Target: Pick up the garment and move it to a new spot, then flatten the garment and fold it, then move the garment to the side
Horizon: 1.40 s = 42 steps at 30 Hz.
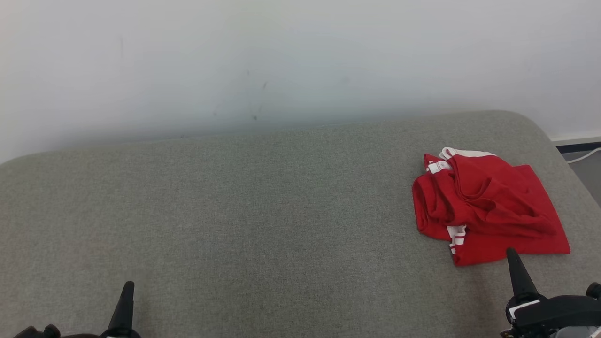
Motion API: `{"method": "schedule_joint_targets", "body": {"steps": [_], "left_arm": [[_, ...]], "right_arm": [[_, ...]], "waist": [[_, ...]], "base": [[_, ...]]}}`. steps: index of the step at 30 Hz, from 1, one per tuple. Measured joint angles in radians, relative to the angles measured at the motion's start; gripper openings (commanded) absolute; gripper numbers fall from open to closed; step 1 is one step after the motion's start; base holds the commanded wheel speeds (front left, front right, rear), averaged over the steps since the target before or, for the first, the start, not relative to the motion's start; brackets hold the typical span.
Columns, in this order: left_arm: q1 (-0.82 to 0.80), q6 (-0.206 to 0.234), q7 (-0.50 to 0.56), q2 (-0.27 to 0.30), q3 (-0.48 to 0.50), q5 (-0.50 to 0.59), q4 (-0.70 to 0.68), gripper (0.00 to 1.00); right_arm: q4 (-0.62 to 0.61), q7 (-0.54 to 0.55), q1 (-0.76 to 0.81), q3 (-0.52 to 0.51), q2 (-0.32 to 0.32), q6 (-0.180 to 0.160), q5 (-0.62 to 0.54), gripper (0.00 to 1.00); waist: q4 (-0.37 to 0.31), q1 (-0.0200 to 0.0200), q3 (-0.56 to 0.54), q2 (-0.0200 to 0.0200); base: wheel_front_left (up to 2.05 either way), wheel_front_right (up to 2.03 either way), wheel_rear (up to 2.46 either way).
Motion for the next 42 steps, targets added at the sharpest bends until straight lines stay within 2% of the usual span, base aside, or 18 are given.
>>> {"method": "schedule_joint_targets", "body": {"steps": [42], "left_arm": [[-0.096,-0.105,0.067,-0.062,0.131,-0.503,0.109,0.00]], "right_arm": [[0.141,0.147,-0.120,-0.074,0.099,0.105,0.444,0.00]], "waist": [[0.014,-0.0002,0.019,-0.0001]], "base": [[0.00,0.00,0.00]]}}
